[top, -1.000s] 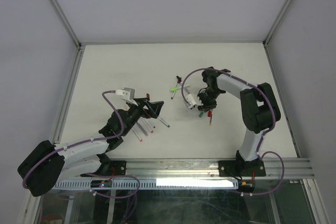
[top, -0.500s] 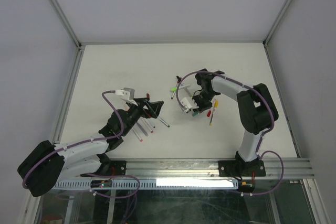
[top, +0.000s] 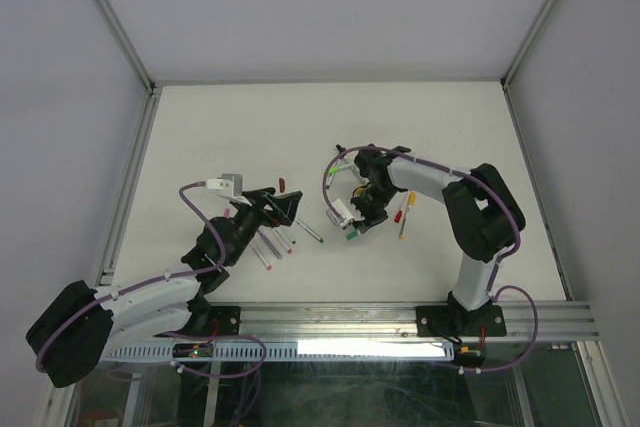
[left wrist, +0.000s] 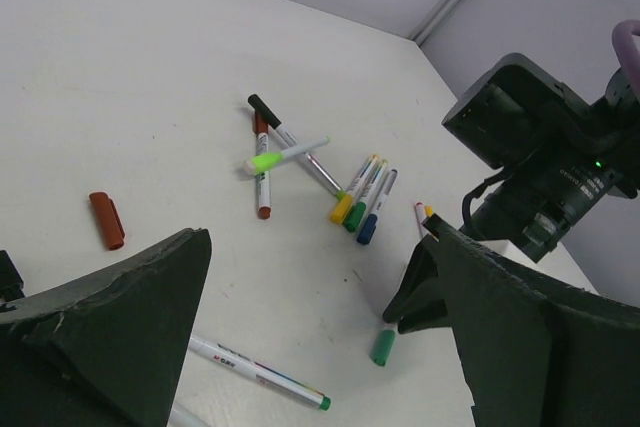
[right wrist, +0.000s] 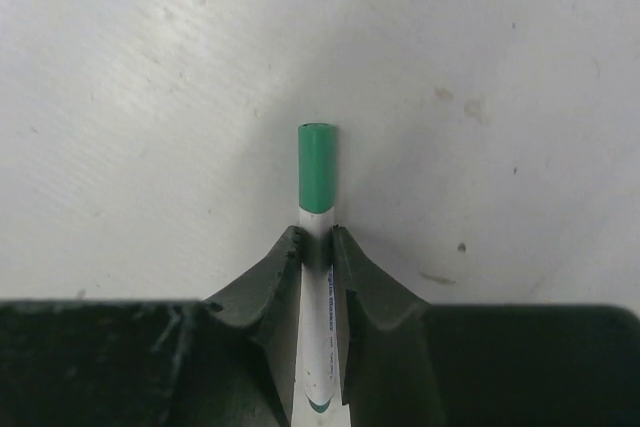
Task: Open the pen caps
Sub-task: Pick up the pen from the center of the board.
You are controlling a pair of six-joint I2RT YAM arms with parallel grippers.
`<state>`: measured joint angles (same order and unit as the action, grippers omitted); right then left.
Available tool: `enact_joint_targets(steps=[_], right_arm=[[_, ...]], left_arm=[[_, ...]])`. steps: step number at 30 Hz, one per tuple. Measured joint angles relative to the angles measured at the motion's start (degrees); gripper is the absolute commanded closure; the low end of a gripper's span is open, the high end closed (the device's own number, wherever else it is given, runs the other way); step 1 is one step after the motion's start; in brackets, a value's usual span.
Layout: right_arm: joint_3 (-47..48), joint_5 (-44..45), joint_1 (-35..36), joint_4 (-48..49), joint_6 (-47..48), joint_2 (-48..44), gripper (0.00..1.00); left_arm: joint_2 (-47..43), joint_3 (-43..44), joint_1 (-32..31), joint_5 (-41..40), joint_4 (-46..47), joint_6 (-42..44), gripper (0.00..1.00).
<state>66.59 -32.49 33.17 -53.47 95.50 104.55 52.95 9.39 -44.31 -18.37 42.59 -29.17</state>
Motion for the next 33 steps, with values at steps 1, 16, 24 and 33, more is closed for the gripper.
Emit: enact_joint_targets(steps=[1, 16, 24, 33], right_arm=[[-0.04, -0.20, 0.85, 0.20, -0.61, 0.00, 0.80], [-0.72, -0.85, 3.98, 1.33, -2.60, -0.09, 0.67], [-1.20, -0.79, 2.32, 1.79, -2.16, -0.39, 0.67], [-1.81, -0.42, 1.73, 2.49, -2.03, -0.90, 0.73]], left_arm=[[-0.11, 0.00, 0.00, -0.11, 0.07, -0.11, 0.01], [-1.11, -0.92, 0.02, -1.20, 0.55, -0.92, 0.01], [-1.11, -0.92, 0.02, -1.20, 0.68, -1.07, 0.01], [-1.11, -0.92, 0.02, -1.62, 0.74, -1.38, 0.01]])
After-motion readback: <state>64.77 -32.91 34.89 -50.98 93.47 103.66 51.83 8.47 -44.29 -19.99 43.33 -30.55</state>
